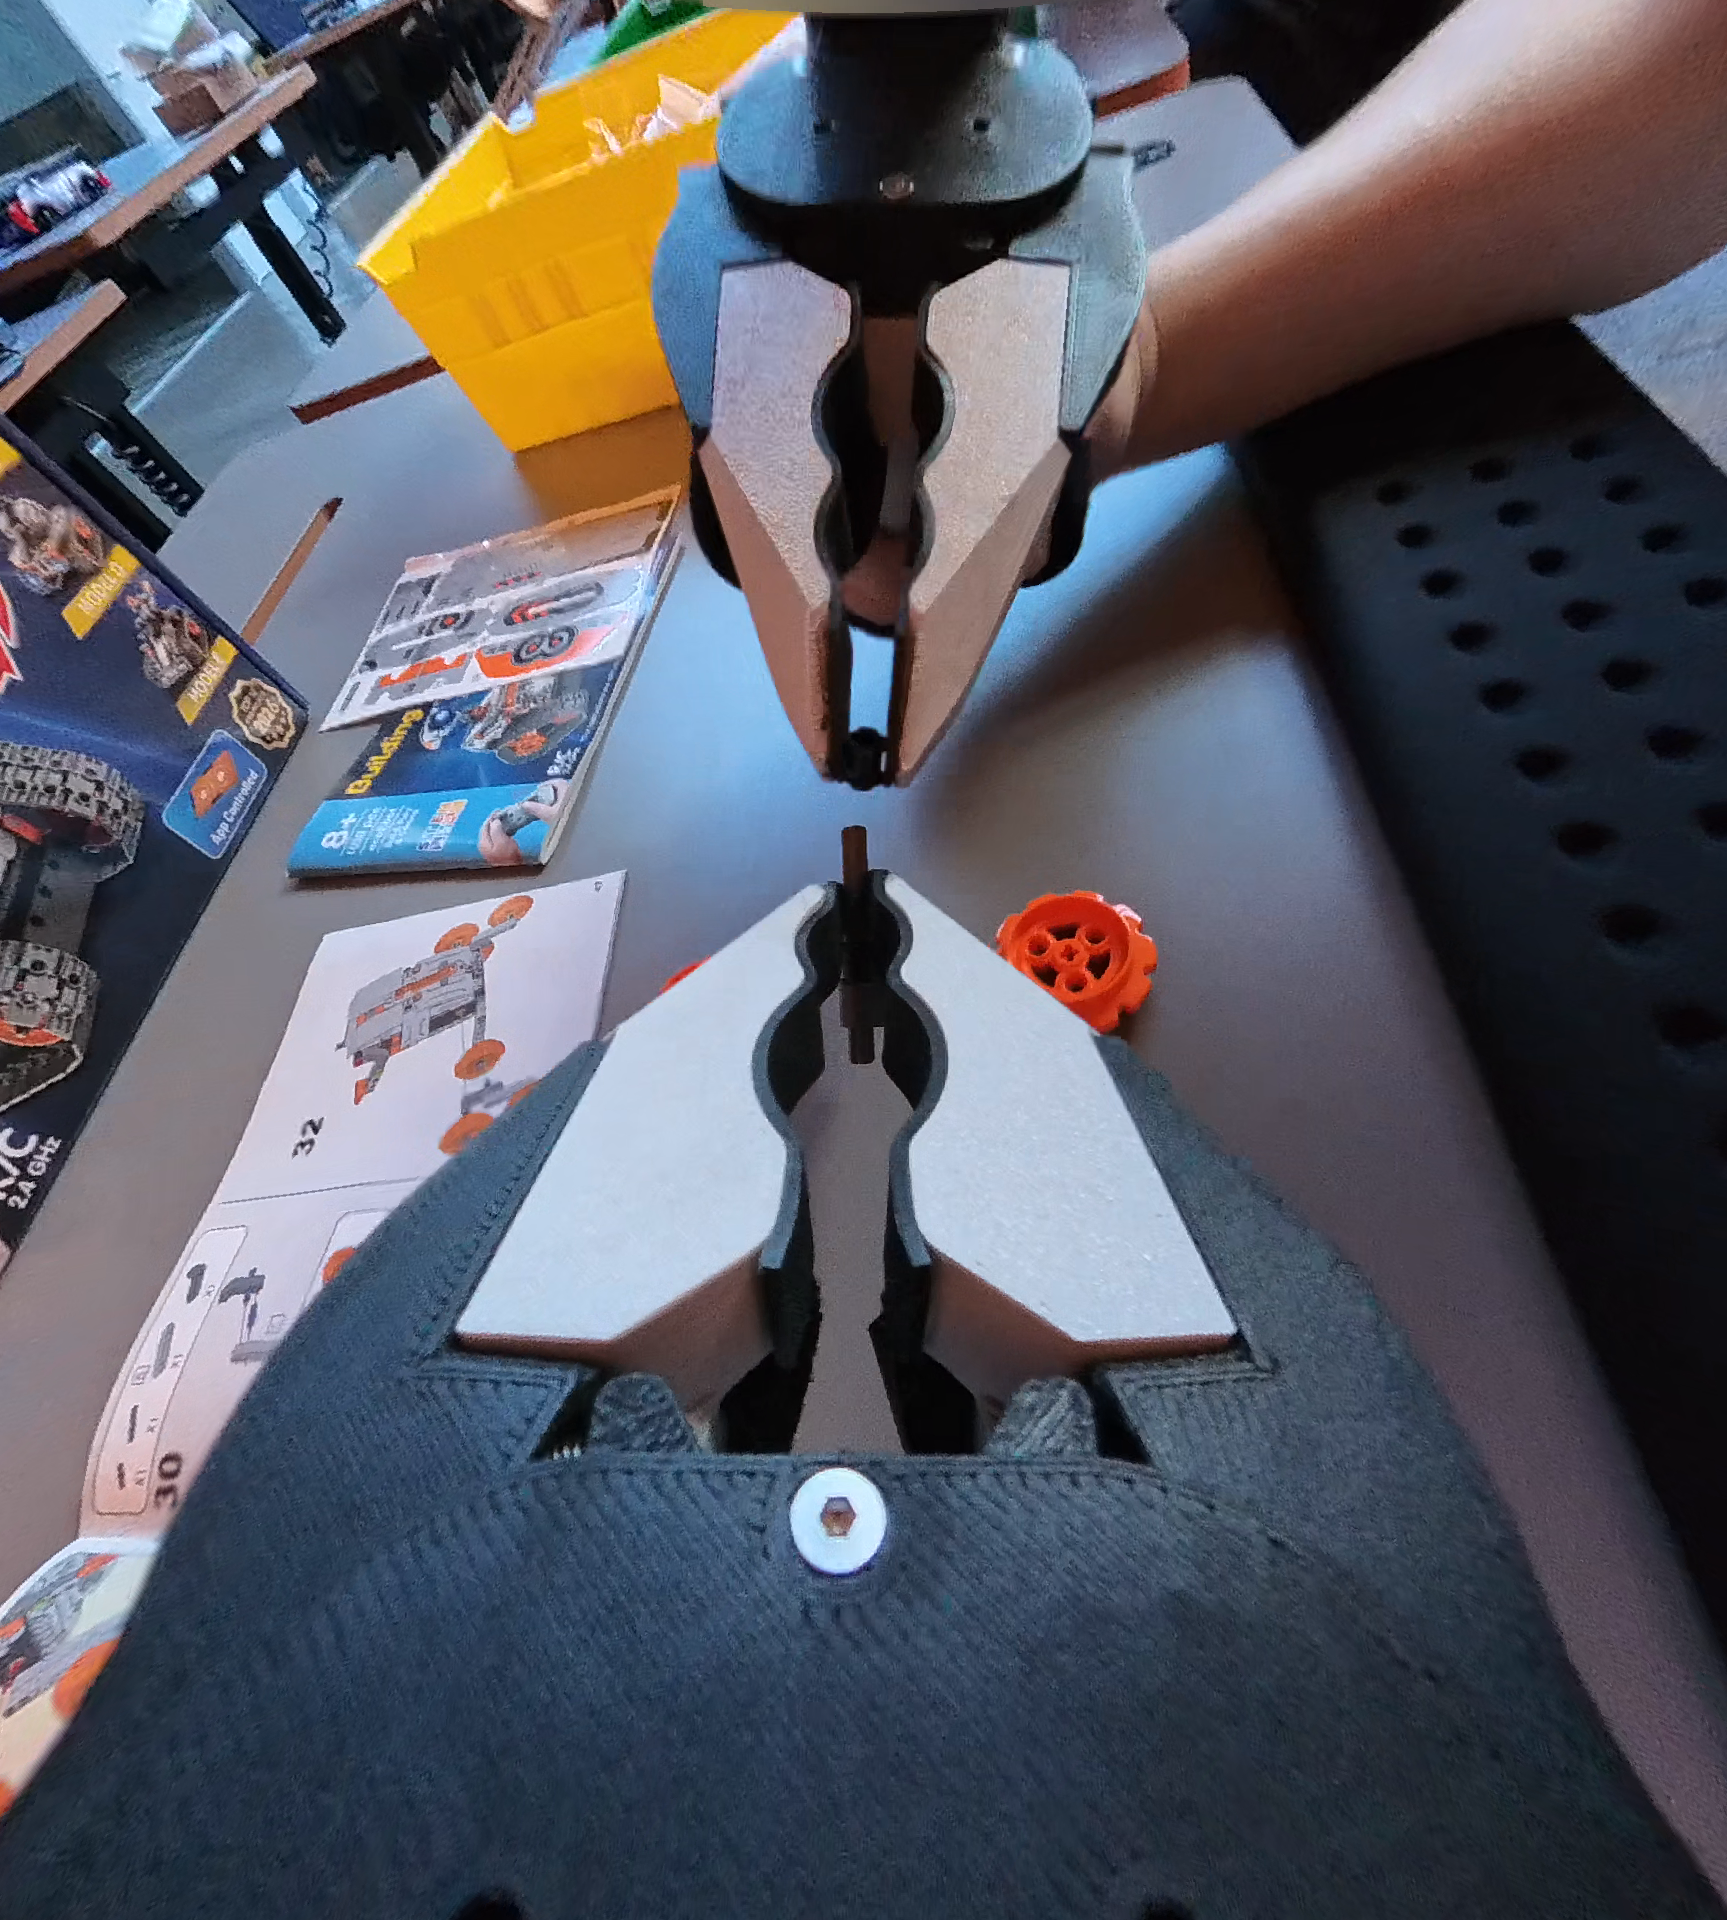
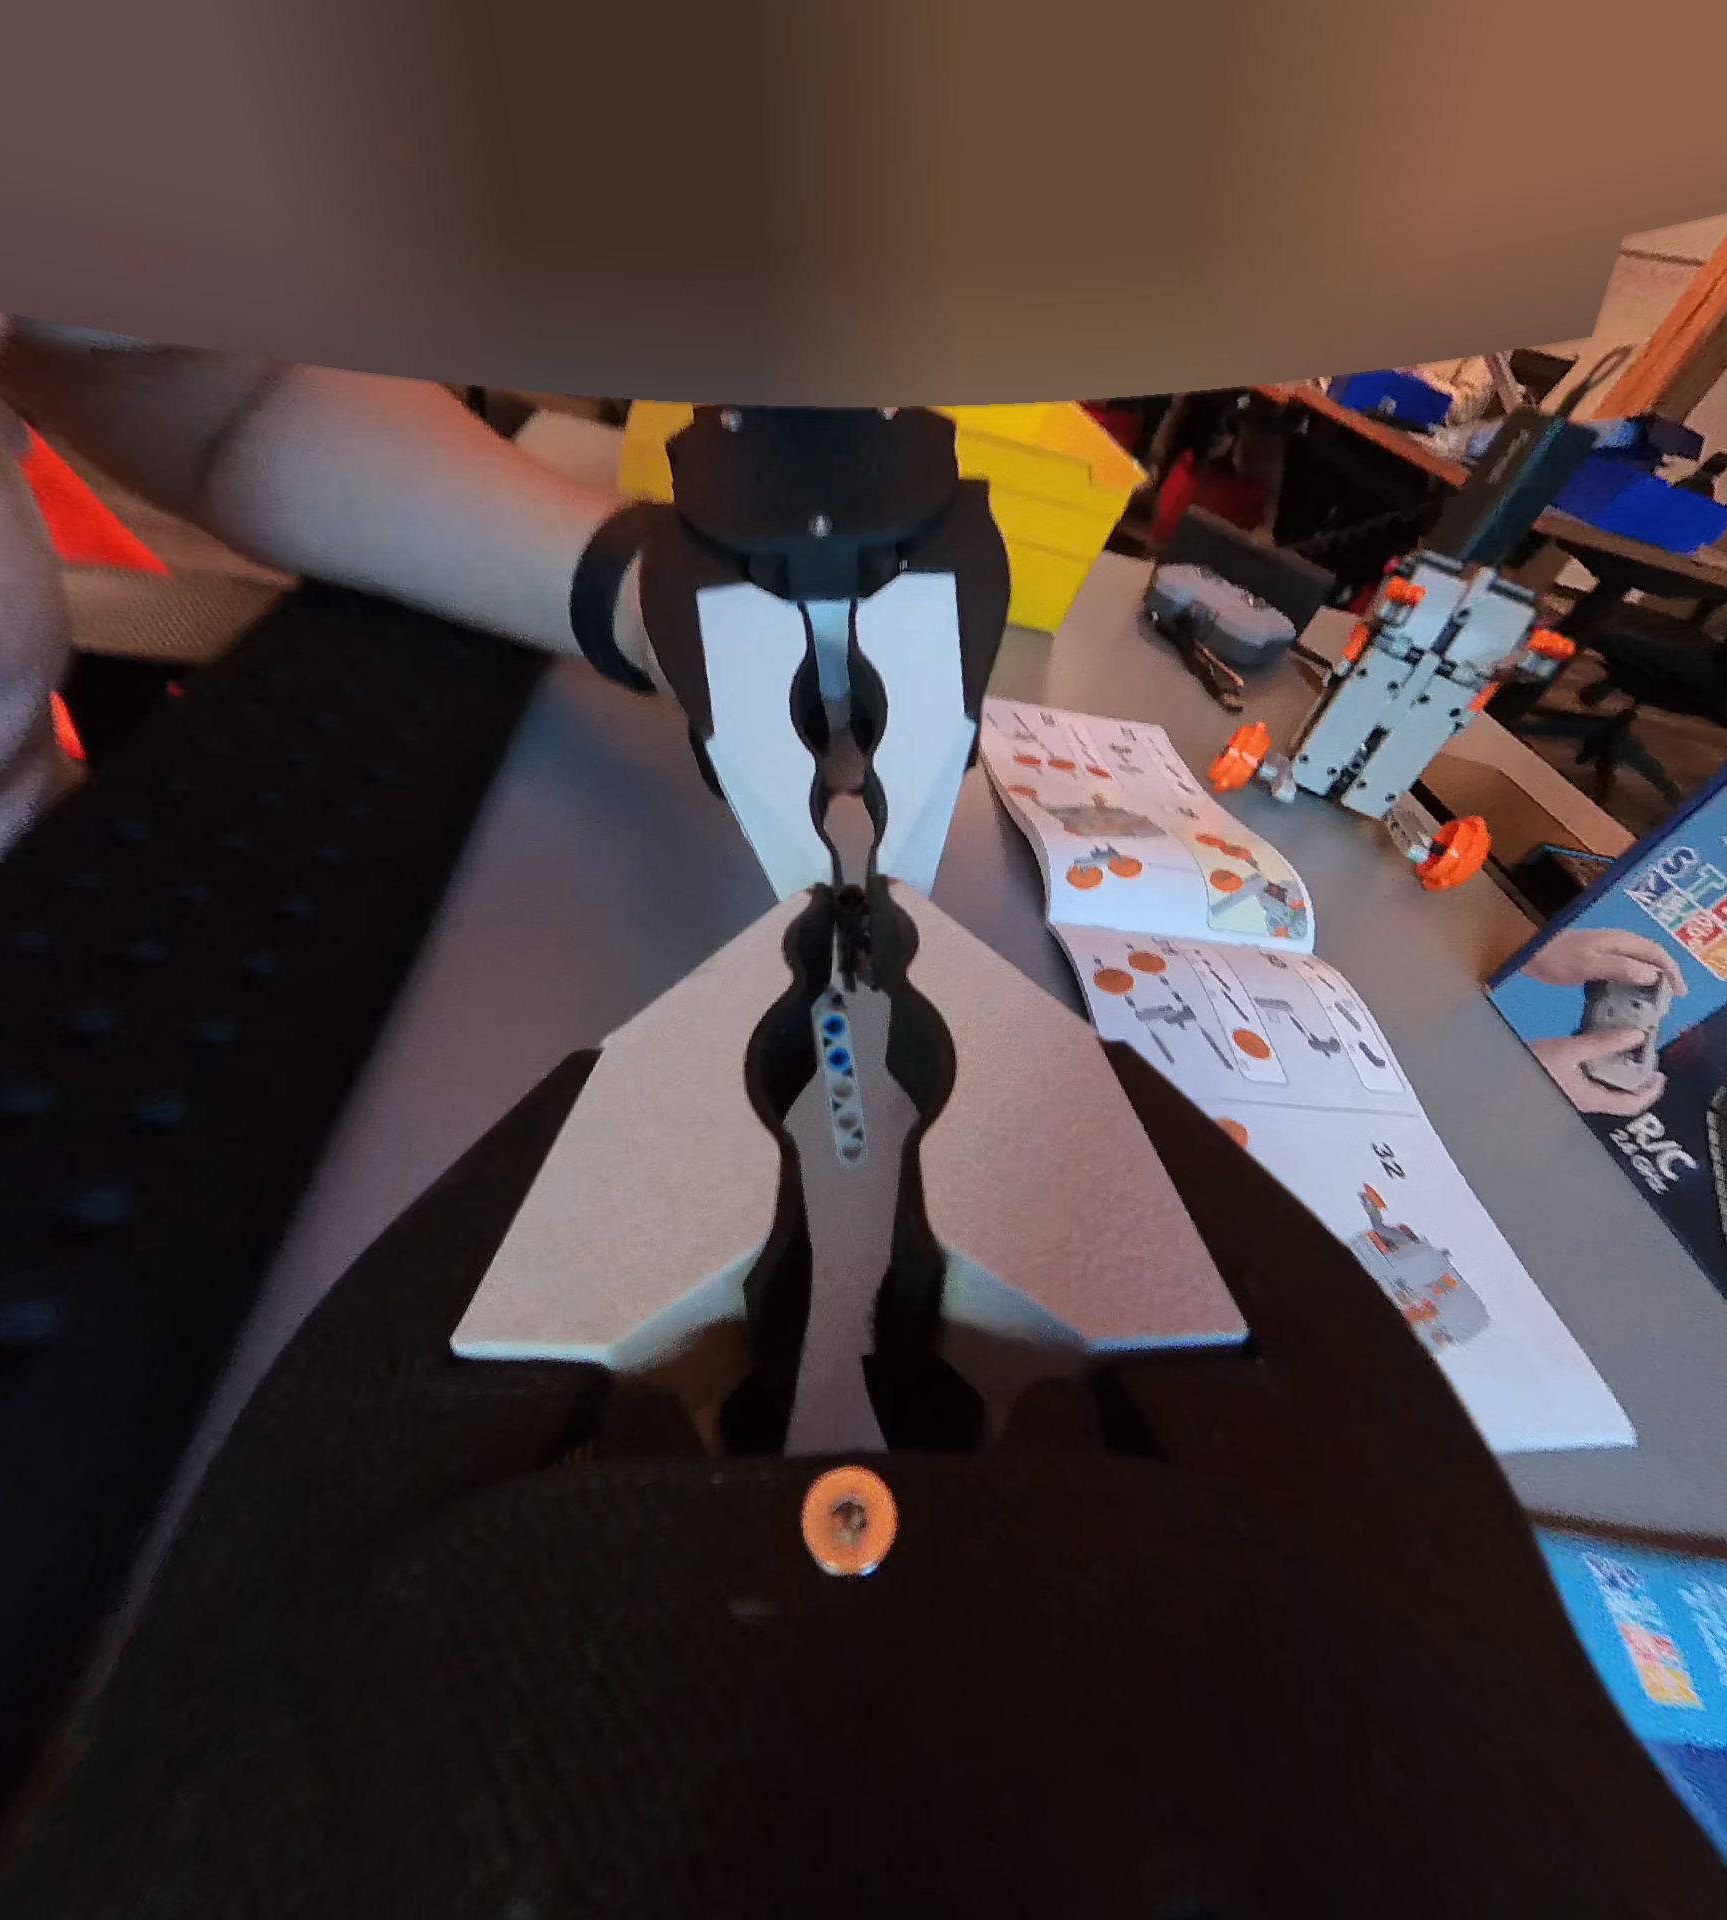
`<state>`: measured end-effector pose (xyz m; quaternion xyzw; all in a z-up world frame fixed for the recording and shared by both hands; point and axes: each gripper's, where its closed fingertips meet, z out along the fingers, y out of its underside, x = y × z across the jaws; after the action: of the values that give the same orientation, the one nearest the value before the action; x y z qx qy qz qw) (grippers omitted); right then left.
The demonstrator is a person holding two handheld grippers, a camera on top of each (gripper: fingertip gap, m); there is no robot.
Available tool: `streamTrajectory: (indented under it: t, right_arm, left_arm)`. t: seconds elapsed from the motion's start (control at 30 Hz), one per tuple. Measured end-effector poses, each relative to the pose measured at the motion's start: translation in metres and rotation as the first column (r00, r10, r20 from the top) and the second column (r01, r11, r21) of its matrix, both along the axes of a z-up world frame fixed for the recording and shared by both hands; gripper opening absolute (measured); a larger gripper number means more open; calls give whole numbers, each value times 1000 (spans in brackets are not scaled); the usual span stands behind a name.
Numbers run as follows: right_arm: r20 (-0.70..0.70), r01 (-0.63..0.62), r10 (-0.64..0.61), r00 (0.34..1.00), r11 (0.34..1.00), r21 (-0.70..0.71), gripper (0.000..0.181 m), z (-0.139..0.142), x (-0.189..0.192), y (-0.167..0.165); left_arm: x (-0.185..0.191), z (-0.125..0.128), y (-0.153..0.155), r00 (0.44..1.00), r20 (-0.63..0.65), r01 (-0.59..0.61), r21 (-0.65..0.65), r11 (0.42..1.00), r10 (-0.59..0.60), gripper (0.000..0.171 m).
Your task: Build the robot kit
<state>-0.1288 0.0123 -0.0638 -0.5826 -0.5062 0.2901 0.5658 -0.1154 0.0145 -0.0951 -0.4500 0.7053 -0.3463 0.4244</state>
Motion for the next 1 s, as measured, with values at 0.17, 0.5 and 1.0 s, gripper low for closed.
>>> streamTrajectory:
  t: [0.17, 0.5, 1.0]
  right_arm:
    - [-109, -15, 12, 994, 999, -29, 5, 15, 6, 1]
    - [-93, -56, 53, 994, 998, -30, 5, 13, 0, -5]
    - [-137, -73, 66, 988, 996, -43, 5, 20, 5, -7]
  left_arm:
    - [0, 14, -4, 998, 70, 14, -34, 999, -11, 1]
    - [2, 23, -13, 991, 125, 53, -40, 998, -48, 1]
    - [0, 33, -11, 984, 176, 47, -60, 997, -36, 1]
